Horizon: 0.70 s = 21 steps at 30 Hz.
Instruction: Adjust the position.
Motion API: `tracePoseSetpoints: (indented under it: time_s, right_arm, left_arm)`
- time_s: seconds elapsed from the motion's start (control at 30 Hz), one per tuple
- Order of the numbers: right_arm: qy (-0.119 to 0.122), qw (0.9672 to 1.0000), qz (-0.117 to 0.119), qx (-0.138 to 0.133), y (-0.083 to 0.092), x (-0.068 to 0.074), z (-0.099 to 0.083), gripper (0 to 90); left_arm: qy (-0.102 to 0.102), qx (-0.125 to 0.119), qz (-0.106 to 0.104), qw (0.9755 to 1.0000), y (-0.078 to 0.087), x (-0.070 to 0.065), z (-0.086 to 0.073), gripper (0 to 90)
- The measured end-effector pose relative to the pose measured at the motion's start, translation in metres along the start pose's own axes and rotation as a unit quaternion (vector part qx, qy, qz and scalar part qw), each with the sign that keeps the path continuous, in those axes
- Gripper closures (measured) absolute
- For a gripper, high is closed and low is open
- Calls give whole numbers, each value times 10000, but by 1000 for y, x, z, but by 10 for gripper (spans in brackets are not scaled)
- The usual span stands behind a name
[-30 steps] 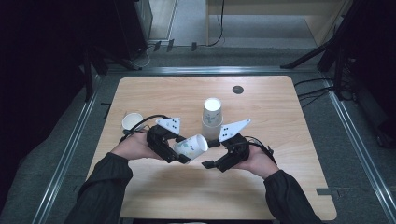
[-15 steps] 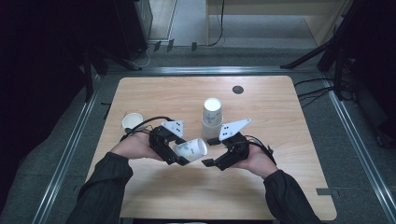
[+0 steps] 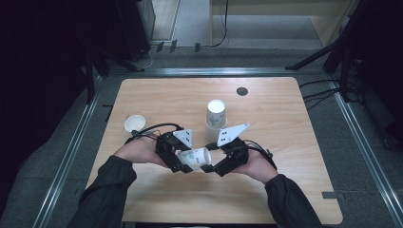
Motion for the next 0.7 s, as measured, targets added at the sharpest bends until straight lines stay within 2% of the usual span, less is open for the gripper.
tracePoseSetpoints:
  time_s: [0.2, 0.37, 0.43, 0.6, 0.7]
  right_arm:
    - [106, 9999, 78, 76, -9, 4, 3, 246]
    - [228, 9996, 118, 92, -13, 5, 4, 328]
    - [253, 9996, 106, 95, -13, 6, 4, 329]
    - [266, 9995, 118, 90, -12, 6, 4, 343]
    - [247, 9996, 123, 75, -10, 7, 5, 341]
  left_arm:
    - [-126, 110, -34, 9999, -5, -4, 6, 301]
    - [-157, 144, -25, 9998, -6, -6, 7, 301]
    - [-165, 142, -11, 9998, -6, -6, 6, 301]
    - [-262, 41, 20, 9996, -6, -6, 5, 288]
    - [-148, -48, -124, 9998, -3, -3, 4, 259]
Point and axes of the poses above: each handheld gripper's, and its own axes: y roughly backward along the jaws, z roughly out of its top, x roughly to its left, the point moved 3 cm from there along -y, roughly forward along the jaws, and after that the axes turned 14 degrees about x, right-handed, at the moved point
